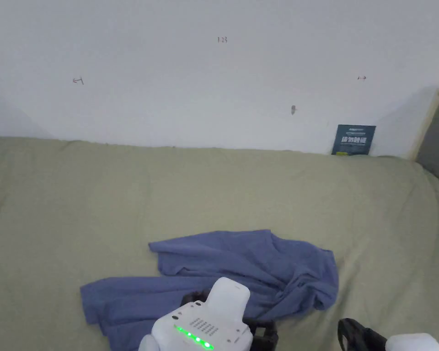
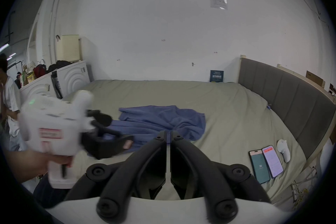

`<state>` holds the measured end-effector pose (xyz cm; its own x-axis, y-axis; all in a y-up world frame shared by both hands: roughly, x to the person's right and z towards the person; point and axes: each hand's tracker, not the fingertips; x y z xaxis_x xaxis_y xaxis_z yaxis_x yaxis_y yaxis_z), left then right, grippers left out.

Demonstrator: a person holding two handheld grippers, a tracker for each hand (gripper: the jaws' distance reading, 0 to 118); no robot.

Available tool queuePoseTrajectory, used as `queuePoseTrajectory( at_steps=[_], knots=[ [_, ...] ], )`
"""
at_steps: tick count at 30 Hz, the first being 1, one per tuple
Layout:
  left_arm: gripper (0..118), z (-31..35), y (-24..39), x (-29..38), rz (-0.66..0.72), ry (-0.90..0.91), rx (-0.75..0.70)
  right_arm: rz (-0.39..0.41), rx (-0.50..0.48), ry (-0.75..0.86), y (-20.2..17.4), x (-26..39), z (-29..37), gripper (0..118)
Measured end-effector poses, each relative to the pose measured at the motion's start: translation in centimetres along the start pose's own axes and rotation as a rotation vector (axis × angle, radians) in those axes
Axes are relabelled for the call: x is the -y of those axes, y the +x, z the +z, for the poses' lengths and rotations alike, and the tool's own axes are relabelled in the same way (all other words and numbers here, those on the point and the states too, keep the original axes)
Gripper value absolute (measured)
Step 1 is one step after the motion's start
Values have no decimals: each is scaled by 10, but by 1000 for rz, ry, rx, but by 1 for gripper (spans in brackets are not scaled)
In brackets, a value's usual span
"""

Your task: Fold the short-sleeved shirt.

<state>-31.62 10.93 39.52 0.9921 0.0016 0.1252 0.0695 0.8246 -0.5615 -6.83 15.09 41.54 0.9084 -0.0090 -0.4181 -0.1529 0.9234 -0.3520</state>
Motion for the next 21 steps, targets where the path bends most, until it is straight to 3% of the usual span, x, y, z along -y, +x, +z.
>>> queuePoseTrajectory(
  at_steps=[2, 3, 10, 14, 19, 20, 21],
  knots=[
    [29, 41, -15, 23, 19, 2, -30, 5, -9, 4, -16, 4, 8, 4],
    [9, 60, -23, 33, 32, -10, -72, 8, -18, 8, -22, 6, 12, 4],
    [9, 107, -106, 73, 196, -58, -142, 56, -59, -27, -57, 16, 19, 4],
    [9, 69, -185, 64, 274, -122, -180, 57, -73, -43, -65, 15, 15, 4],
    [10, -9, -272, 53, 257, -204, -255, 76, -70, -60, -65, 14, 1, 4],
    [16, -28, -286, 52, 251, -213, -290, 72, -67, -66, -63, 15, -4, 4],
    [50, -46, -300, 51, 242, -257, -333, 67, -63, -74, -61, 15, -10, 4]
  ],
)
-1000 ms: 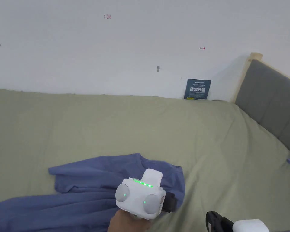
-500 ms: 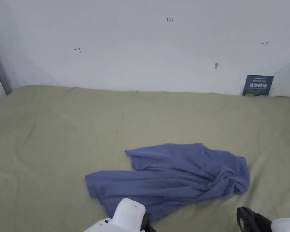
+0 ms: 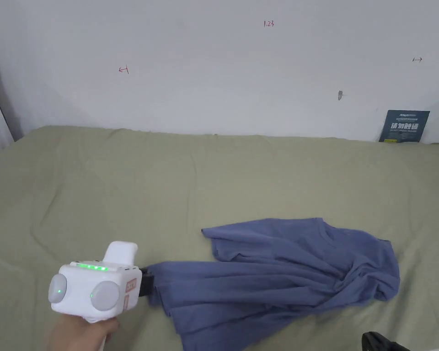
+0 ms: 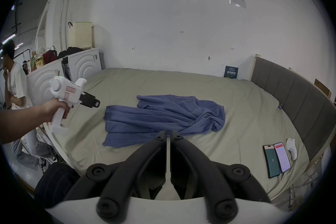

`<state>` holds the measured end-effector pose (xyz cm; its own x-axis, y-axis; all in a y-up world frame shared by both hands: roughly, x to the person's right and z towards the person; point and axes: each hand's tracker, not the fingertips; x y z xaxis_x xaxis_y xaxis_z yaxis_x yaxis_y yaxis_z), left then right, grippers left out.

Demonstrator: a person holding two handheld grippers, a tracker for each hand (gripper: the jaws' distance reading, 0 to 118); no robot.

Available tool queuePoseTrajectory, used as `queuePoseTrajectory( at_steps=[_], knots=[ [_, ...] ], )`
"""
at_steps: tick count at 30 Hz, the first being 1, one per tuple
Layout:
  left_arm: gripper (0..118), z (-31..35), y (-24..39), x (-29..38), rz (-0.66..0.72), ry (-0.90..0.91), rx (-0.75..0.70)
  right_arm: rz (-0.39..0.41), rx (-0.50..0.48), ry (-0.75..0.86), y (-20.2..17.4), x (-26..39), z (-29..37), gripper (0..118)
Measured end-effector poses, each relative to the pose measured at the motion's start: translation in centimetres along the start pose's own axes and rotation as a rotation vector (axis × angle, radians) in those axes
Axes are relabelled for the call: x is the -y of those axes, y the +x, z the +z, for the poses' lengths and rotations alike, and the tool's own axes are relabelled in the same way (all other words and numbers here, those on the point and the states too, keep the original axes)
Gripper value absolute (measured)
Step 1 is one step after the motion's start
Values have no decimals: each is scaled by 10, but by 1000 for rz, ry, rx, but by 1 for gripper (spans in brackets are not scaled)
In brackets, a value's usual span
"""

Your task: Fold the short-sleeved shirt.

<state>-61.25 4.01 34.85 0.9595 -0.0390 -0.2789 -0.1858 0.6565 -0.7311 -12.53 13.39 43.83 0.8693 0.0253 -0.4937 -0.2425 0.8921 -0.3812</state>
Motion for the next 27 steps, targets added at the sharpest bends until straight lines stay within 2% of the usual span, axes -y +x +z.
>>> queuePoseTrajectory(
  at_steps=[1, 2, 6, 10, 12, 13, 14, 15, 16, 17, 18, 19, 22, 27],
  knots=[
    [88, -18, -4, -6, -10, -40, -27, -4, 4, -6, 2, 0, -5, 4],
    [112, -40, -9, -10, -23, -92, -52, -9, 8, -14, 5, 1, -11, 4],
    [112, -88, -5, -17, -47, -135, -92, -14, 19, -49, 13, 4, -34, 4],
    [111, -117, 9, -22, -96, -115, -141, -11, 25, -81, 19, 6, -54, 4],
    [110, -123, 15, -19, -127, -88, -121, -12, 20, -91, 20, 7, -59, 4],
    [106, -123, 18, -19, -142, -95, -121, -12, 19, -93, 19, 8, -60, 4],
    [95, -122, 20, -18, -152, -101, -133, -11, 18, -93, 18, 8, -60, 4],
    [64, -109, 20, -16, -110, -97, -72, -12, 16, -92, 18, 8, -60, 4],
    [45, -104, 18, -16, -60, -109, 11, -14, 13, -89, 18, 8, -59, 4],
    [28, -98, 18, -16, 4, -113, 100, -19, 10, -84, 17, 9, -57, 4],
    [21, -92, 21, -13, -39, -101, 16, -24, 6, -80, 18, 9, -56, 4],
    [13, -89, 22, -11, -66, -102, 16, -29, 1, -80, 19, 8, -56, 4],
    [5, -75, 22, -7, -60, -92, 51, -31, 0, -80, 22, 6, -55, 4],
    [4, -28, 19, -9, 21, 45, 148, -37, 18, -71, 36, 2, -56, 4]
  ],
)
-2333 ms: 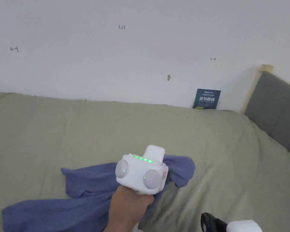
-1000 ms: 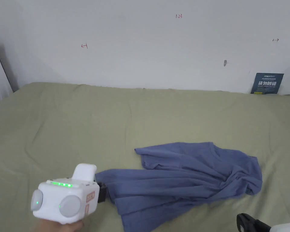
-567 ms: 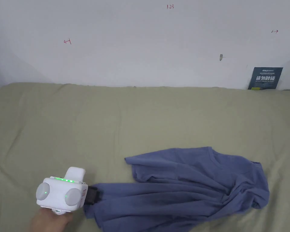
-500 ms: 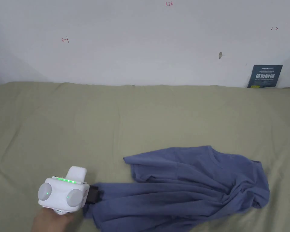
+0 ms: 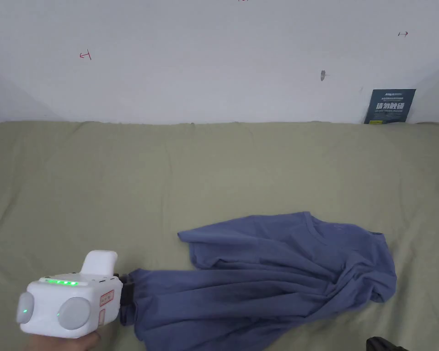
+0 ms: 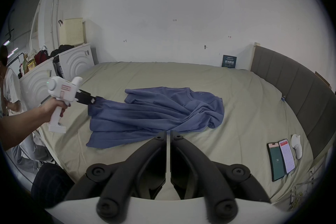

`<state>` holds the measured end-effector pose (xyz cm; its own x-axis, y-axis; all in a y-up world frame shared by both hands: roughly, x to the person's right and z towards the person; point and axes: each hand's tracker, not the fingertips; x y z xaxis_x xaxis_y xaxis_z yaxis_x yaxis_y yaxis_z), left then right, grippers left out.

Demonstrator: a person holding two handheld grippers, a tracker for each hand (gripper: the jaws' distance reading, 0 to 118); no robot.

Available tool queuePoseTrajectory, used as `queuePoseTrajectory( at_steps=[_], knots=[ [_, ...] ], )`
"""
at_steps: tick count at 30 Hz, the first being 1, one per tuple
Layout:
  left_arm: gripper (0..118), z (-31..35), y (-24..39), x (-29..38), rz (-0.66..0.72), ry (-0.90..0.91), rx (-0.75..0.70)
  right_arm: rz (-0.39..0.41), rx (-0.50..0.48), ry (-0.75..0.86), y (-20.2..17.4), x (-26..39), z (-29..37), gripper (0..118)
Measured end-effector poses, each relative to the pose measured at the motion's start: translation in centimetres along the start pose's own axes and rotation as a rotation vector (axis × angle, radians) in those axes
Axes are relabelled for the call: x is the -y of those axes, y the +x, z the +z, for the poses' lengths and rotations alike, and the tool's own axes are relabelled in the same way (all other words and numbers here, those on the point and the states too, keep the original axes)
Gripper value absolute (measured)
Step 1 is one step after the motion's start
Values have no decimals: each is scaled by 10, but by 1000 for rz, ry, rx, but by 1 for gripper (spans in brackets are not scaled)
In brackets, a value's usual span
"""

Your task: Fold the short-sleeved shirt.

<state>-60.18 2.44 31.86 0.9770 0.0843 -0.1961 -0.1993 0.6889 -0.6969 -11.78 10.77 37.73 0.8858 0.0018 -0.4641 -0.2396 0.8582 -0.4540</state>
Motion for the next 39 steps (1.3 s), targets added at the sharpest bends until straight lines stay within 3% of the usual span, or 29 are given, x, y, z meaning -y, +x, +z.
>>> queuePoseTrajectory(
  at_steps=[5, 10, 15, 17, 18, 20, 22, 23, 25, 27, 30, 31, 32, 33, 34, 35, 37, 39],
  knots=[
    [4, 20, 15, -3, -36, 54, 2, 0, 40, -14, 27, -9, -26, 4],
    [5, 25, 30, -3, -30, 86, 6, 32, 138, -89, 77, -22, -91, 4],
    [4, 30, 49, -2, -78, 105, -15, -153, 191, -172, 159, -52, -187, 4],
    [4, 28, 49, -4, -89, 108, -21, -180, 243, -199, 185, -62, -225, 5],
    [4, 26, 49, -4, -86, 106, -24, -209, 245, -212, 197, -65, -244, 23],
    [4, 22, 45, -6, -69, 92, -21, -244, 231, -221, 215, -72, -276, 97],
    [4, 19, 43, -7, -50, 81, -8, -295, 179, -330, 224, -76, -308, 116],
    [4, 17, 42, -8, -43, 77, -6, -269, 153, -298, 225, -77, -317, 118],
    [4, 13, 37, -10, -34, 73, 0, -273, 188, -328, 225, -80, -339, 118],
    [4, 9, 37, -11, -38, 70, -2, -206, 235, -350, 220, -81, -349, 118],
    [4, 4, 37, -12, -54, 63, -15, -177, 283, -455, 219, -74, -366, 116],
    [4, 3, 37, -12, -59, 58, -20, -175, 293, -487, 217, -70, -367, 106],
    [4, 1, 37, -12, -61, 55, -24, -173, 283, -476, 214, -67, -364, 76],
    [3, -2, 37, -12, -63, 49, -25, -188, 250, -469, 213, -64, -359, 35],
    [3, -4, 37, -12, -65, 44, -32, -189, 279, -431, 209, -65, -351, 17],
    [2, -6, 38, -12, -69, 38, -34, -186, 284, -425, 207, -67, -346, 5],
    [1, -12, 33, -12, -51, 35, -26, -227, 227, -397, 208, -70, -333, 5],
    [0, -11, 32, -14, -21, 42, -21, -228, 235, -369, 206, -82, -313, 5]
  ],
)
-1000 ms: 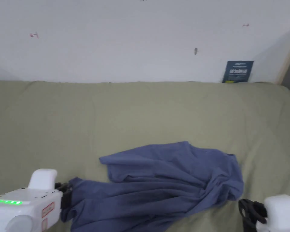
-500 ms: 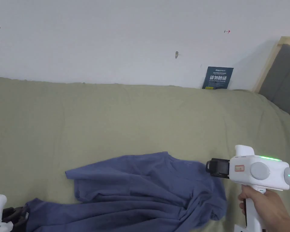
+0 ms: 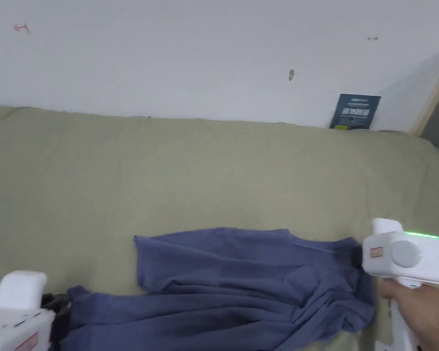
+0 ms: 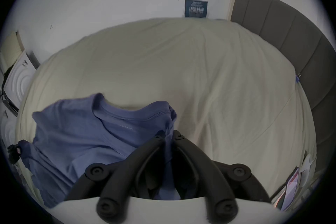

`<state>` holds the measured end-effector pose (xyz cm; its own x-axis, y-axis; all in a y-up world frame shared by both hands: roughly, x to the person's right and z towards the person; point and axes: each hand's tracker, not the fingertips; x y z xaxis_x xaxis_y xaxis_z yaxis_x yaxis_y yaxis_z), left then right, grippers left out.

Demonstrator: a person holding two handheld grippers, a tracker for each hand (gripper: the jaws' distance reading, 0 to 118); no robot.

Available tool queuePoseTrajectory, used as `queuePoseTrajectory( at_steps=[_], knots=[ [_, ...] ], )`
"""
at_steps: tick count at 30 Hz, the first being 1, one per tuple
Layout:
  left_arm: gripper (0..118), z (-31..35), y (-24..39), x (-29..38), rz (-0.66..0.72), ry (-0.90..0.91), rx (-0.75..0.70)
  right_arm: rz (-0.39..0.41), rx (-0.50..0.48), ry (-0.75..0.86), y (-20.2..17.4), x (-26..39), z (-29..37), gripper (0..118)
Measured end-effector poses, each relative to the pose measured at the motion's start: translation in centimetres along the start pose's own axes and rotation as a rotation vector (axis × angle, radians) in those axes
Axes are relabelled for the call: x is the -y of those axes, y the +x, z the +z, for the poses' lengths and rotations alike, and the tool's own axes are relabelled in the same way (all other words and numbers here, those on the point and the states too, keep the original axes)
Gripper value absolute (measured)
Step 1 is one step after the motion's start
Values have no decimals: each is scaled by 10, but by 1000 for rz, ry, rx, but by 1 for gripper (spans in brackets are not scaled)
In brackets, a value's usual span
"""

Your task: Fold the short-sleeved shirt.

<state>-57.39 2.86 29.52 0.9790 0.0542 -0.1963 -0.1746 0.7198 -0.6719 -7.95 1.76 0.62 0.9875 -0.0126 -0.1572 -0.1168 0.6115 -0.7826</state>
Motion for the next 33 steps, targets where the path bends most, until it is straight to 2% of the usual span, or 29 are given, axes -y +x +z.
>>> queuePoseTrajectory(
  at_steps=[3, 7, 15, 19, 24, 33],
  knots=[
    [0, 13, -3, -3, 23, 28, -8, 4, -44, 57, 1, -8, 31, 5],
    [0, 44, -6, -15, 47, 85, 2, 61, -80, 143, -10, -22, 88, 5],
    [0, 120, -14, -77, 115, 265, 22, 81, -164, 321, -39, -71, 224, 5],
    [0, 157, -18, -117, 131, 374, 19, 46, -209, 401, -43, -104, 283, 6],
    [0, 203, -24, -177, 132, 507, 0, 51, -212, 538, -50, -145, 350, 5],
    [0, 266, -35, -293, 135, 697, -46, -54, -246, 749, -40, -223, 425, 5]
  ],
)
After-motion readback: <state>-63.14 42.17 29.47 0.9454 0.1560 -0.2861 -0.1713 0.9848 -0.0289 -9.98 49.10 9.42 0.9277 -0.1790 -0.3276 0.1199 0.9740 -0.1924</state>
